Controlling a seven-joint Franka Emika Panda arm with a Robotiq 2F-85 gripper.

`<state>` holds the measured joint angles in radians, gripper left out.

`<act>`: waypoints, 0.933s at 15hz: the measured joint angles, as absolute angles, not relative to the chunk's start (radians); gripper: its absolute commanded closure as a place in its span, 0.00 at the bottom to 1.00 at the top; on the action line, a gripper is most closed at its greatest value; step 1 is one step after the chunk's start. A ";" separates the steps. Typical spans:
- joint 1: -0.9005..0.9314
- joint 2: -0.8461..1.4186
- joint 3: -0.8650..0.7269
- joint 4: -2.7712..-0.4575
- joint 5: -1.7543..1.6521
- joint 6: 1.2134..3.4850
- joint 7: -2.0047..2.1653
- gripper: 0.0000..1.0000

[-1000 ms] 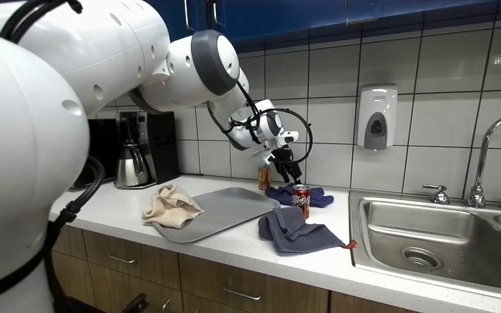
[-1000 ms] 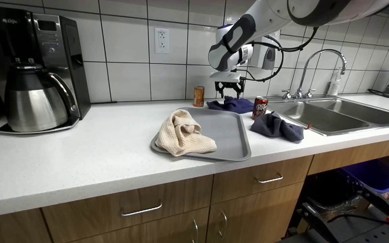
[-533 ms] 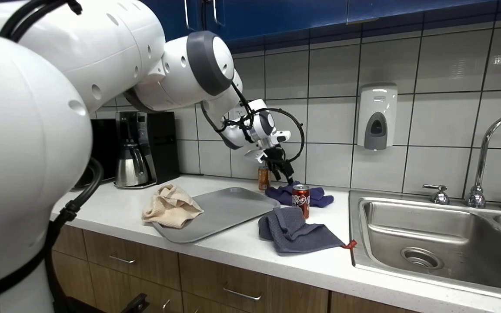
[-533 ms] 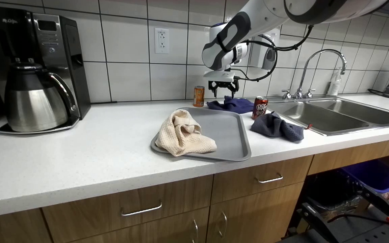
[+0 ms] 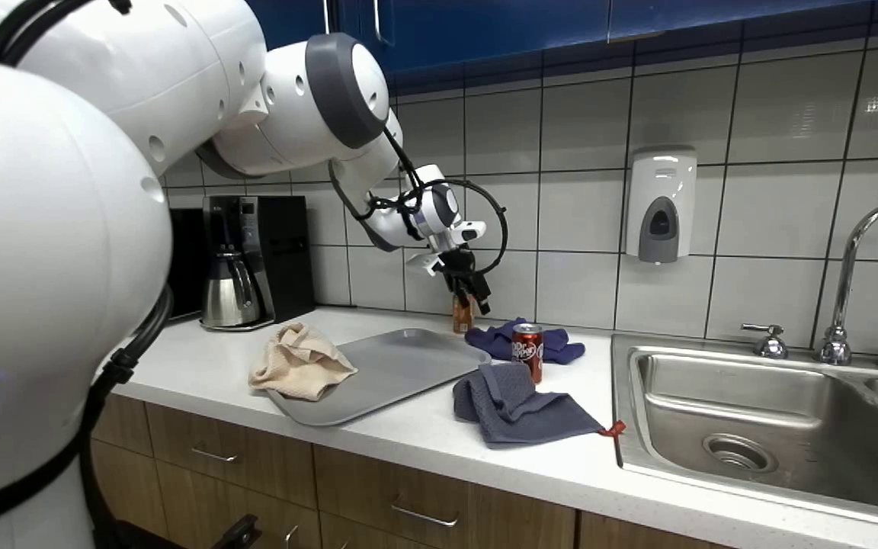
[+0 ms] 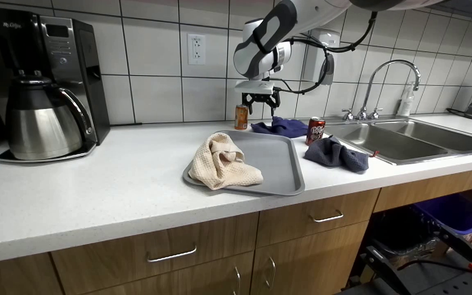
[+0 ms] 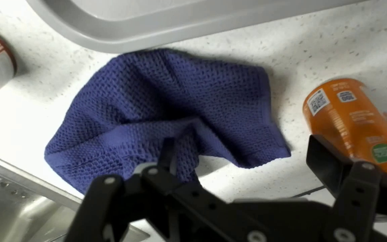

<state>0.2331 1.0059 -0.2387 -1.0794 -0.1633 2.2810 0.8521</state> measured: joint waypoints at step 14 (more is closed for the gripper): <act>0.318 0.774 -0.154 -1.399 -0.163 2.215 0.862 0.00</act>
